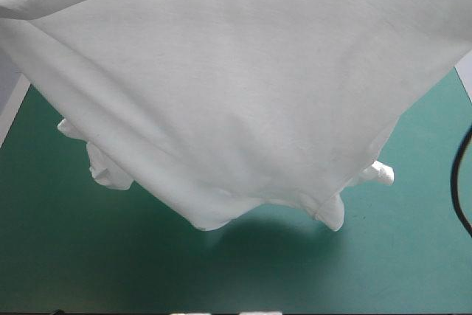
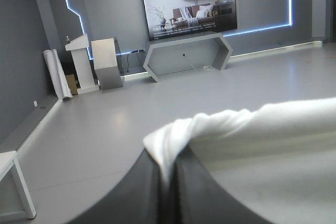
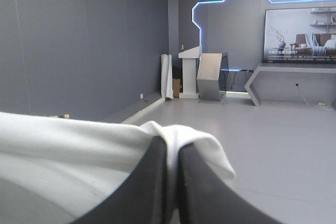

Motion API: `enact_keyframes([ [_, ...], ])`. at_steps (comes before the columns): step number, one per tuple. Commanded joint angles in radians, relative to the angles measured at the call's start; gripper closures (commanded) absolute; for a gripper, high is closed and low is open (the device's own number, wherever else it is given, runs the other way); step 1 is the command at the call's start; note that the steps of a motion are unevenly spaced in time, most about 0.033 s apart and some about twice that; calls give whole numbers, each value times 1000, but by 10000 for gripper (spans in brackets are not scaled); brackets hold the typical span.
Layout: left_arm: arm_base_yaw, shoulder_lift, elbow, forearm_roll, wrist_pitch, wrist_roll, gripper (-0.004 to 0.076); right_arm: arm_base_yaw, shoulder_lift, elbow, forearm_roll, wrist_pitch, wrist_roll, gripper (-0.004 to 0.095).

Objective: Fold the cloth

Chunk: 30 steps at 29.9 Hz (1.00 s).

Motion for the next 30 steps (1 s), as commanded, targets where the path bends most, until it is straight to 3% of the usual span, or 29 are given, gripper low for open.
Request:
enact_keyframes([
  [1, 12, 42, -13, 142, -55, 4, 734, -16, 66, 10, -115, -114, -24, 926],
  [10, 12, 296, 22, 68, -224, -44, 734, -16, 326, 15, -8, -325, -24, 926],
  [17, 50, 368, 11, 79, -410, -42, 734, -16, 425, -24, 82, -611, -88, 926],
  [25, 194, 343, -71, 50, -383, -3, 734, -16, 424, -168, -2, -522, -107, 926],
  [30, 254, 377, 3, -110, -285, 12, 734, -16, 481, -166, -69, -286, -98, 926],
])
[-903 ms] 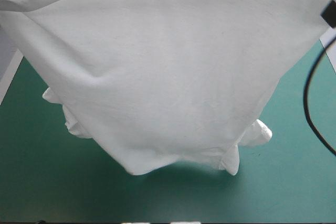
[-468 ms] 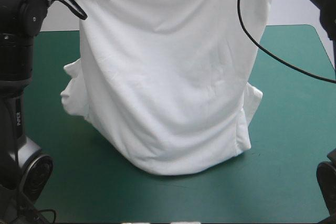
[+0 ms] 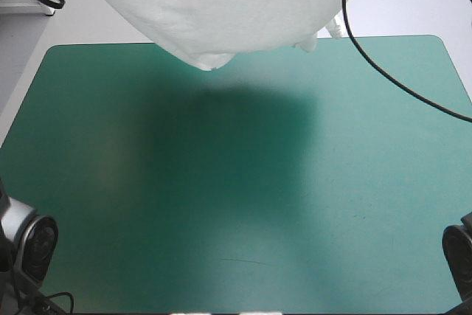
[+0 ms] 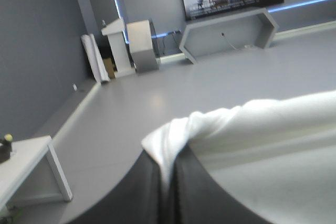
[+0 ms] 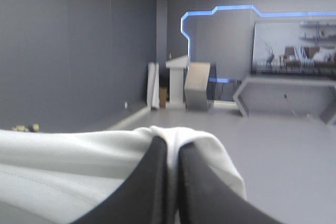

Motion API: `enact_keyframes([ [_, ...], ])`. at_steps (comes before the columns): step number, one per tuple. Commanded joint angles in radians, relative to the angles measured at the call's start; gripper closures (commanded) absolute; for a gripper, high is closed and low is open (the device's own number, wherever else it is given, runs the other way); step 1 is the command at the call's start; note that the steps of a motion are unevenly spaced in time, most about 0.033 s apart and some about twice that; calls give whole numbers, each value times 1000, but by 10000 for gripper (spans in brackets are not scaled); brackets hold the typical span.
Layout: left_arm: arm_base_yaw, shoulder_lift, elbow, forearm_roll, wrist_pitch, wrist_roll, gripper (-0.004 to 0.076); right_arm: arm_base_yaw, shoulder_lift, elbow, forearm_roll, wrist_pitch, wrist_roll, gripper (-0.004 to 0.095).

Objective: Fold the cloth

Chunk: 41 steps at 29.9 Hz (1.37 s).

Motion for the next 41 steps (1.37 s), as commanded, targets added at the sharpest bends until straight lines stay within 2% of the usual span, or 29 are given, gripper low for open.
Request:
enact_keyframes([
  [1, 39, 9, 64, -48, 10, 4, 734, -11, 30, -17, -87, 115, 2, 926],
  [6, 41, 87, 256, -123, 64, 2, 734, -12, 188, -17, -131, 391, 51, 926],
  [9, 41, 121, 380, -126, 71, -55, 734, -12, 289, -7, -130, 519, 91, 926],
  [11, 41, 125, 476, -127, 47, -74, 734, -12, 334, 22, -122, 559, 98, 926],
  [14, 41, 109, 590, -128, 20, -81, 734, -12, 352, 94, -83, 559, 86, 926],
  [17, 41, 88, 694, -121, 59, -81, 734, -12, 323, 189, -72, 559, 79, 926],
  [20, 41, 27, 850, -120, 66, -79, 734, -12, 239, 336, -57, 559, 79, 926],
  [24, 41, -149, 1074, -124, 33, -88, 734, -10, 51, 615, -23, 559, 67, 926],
  [26, 41, -240, 1170, -144, 64, -91, 734, -10, -61, 749, -14, 559, 67, 926],
  [31, 41, -452, 1365, -182, 238, -79, 734, -10, -312, 1079, 29, 559, 77, 926],
  [33, 41, -526, 1432, -181, 274, -79, 734, -10, -415, 1208, 43, 559, 77, 926],
  [41, 41, -785, 1671, -194, 315, -79, 734, -10, -756, 1622, 58, 559, 116, 925],
])
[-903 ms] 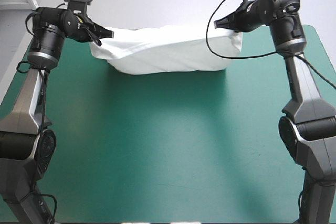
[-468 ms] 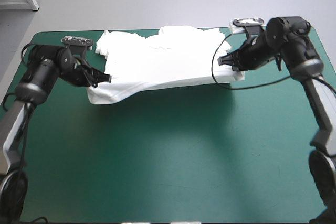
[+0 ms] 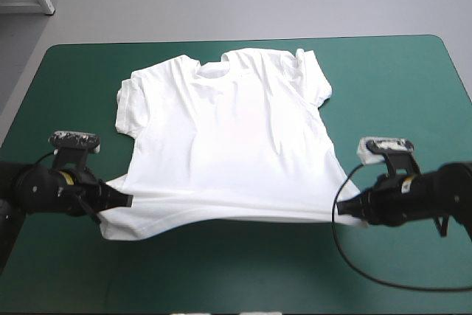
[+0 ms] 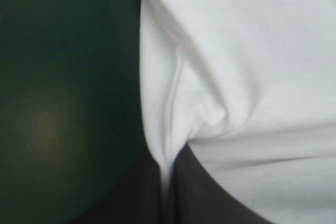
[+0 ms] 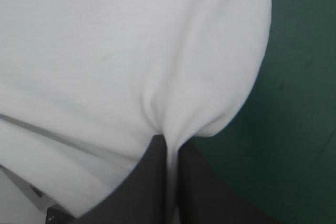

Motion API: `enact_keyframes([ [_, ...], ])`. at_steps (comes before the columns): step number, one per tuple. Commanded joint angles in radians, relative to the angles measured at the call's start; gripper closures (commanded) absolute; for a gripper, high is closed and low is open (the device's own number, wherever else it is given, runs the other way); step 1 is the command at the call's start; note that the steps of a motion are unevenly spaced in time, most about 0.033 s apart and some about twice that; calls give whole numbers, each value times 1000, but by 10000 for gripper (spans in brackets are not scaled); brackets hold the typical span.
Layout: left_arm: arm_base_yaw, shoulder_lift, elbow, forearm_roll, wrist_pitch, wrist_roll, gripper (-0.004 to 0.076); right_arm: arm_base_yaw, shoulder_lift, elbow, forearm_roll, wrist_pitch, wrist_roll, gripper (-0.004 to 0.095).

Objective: Fold the cloth

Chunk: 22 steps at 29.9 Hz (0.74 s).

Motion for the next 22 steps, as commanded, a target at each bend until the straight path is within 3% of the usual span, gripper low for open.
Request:
enact_keyframes([
  [1, 4, -89, 78, 49, 48, -3, 734, -7, -120, 114, -66, 18, 17, 926],
  [11, 4, -120, 344, 42, 14, 23, 725, -7, -165, 315, -63, 18, -7, 893],
  [13, 4, -120, 355, 42, -5, 30, 682, -7, -165, 315, -61, 5, -17, 772],
  [16, 4, -120, 357, 18, -19, 30, 499, -7, -165, 312, -57, -25, -27, 494],
  [17, 4, -120, 357, 5, -21, 30, 422, -7, -165, 310, -55, -38, -27, 355],
  [19, 4, -120, 357, -2, -27, 30, 297, -7, -167, 306, -49, -59, -27, 199],
  [20, 4, -120, 357, -2, -35, 26, 241, -7, -167, 301, -49, -82, -25, 150],
  [22, 4, -120, 355, -1, -75, 21, 216, -7, -167, 288, -47, -116, -13, 125],
])
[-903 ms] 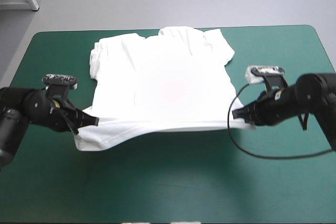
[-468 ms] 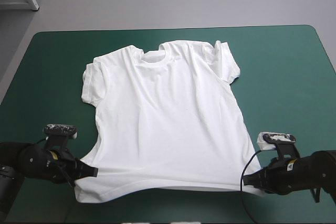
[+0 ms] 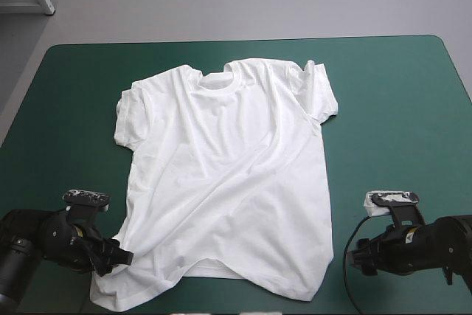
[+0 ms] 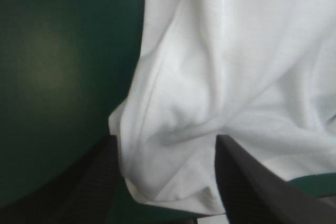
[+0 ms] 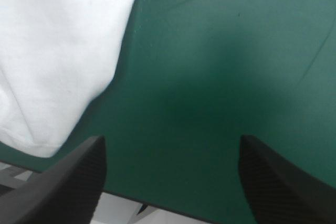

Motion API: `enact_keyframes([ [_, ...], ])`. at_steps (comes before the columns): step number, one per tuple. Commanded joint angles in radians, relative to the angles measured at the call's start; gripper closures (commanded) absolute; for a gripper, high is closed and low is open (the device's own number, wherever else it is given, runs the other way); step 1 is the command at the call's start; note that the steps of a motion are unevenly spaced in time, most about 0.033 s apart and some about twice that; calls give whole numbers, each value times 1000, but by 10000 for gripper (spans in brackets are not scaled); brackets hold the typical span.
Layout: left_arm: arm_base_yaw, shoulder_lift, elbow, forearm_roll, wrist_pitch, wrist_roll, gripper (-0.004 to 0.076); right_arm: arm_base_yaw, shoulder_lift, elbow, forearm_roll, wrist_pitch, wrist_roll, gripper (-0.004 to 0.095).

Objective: Fold the cloth

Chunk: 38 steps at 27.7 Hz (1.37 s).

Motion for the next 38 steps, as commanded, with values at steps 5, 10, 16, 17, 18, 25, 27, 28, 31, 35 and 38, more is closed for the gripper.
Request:
enact_keyframes([
  [5, 1, 18, -89, -11, -197, -44, 217, -5, -8, -107, 9, -114, 1, 130],
  [10, 1, 180, -212, -5, -298, -46, 218, -5, 28, -175, 7, -132, 1, 144],
  [16, 1, 436, -340, -14, -408, -46, 218, -5, 129, -240, -4, -132, 1, 156],
  [17, 1, 471, -356, -14, -423, -52, 218, -5, 143, -245, -9, -132, 1, 159],
  [18, 1, 496, -366, -14, -437, -64, 218, -5, 152, -250, -14, -134, 1, 160],
  [25, 1, 652, -392, -4, -601, -153, 218, -5, 203, -268, -20, -179, 1, 170],
  [27, 1, 688, -392, -4, -625, -171, 218, -5, 217, -272, -20, -187, 1, 170],
  [28, 1, 706, -392, -4, -633, -173, 218, -5, 233, -277, -20, -190, -5, 170],
  [31, 1, 744, -392, -9, -652, -175, 218, -5, 278, -298, -20, -211, -22, 170],
  [35, 1, 781, -392, -20, -659, -172, 387, -5, 425, -388, -33, -300, -32, 170],
  [38, 1, 787, -392, -20, -662, -172, 673, -5, 538, -477, -35, -343, -32, 170],
])
